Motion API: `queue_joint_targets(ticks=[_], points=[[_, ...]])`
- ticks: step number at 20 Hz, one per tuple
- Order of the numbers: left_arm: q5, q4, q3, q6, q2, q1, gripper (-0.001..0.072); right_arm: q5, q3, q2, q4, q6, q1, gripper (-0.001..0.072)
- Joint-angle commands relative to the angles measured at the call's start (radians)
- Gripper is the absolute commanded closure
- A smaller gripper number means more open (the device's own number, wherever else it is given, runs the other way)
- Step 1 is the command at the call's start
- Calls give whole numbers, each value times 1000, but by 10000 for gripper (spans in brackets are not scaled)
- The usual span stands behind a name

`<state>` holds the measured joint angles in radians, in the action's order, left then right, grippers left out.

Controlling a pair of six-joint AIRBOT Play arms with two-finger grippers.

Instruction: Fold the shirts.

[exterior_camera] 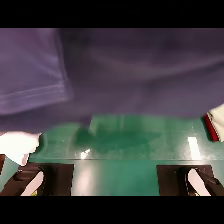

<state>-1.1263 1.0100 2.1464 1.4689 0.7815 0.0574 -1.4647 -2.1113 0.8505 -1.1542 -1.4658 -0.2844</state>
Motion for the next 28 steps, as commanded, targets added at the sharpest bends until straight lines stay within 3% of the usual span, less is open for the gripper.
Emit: queue_joint_targets(ticks=[1,6,11,16,20,22,25,28], points=[[-79,95,-32,47,33,1,684,-98,-11,69,-16,-49,1,700],[-198,69,-446,42,151,0,684,-165,276,203,-20,-53,37,700],[-187,8,-692,-38,402,0,684,-127,451,463,-29,-52,143,700],[-3,9,-646,-71,710,0,684,-51,331,799,-14,-53,178,700],[42,25,-465,-89,855,0,683,-6,132,955,30,-52,177,700],[-19,26,-457,-89,858,1,684,-33,83,973,27,-50,177,700],[-225,142,-467,-85,851,-13,685,-79,156,925,-16,-19,181,700],[-225,209,-595,-78,807,-31,684,-35,346,828,-125,-9,208,700]])
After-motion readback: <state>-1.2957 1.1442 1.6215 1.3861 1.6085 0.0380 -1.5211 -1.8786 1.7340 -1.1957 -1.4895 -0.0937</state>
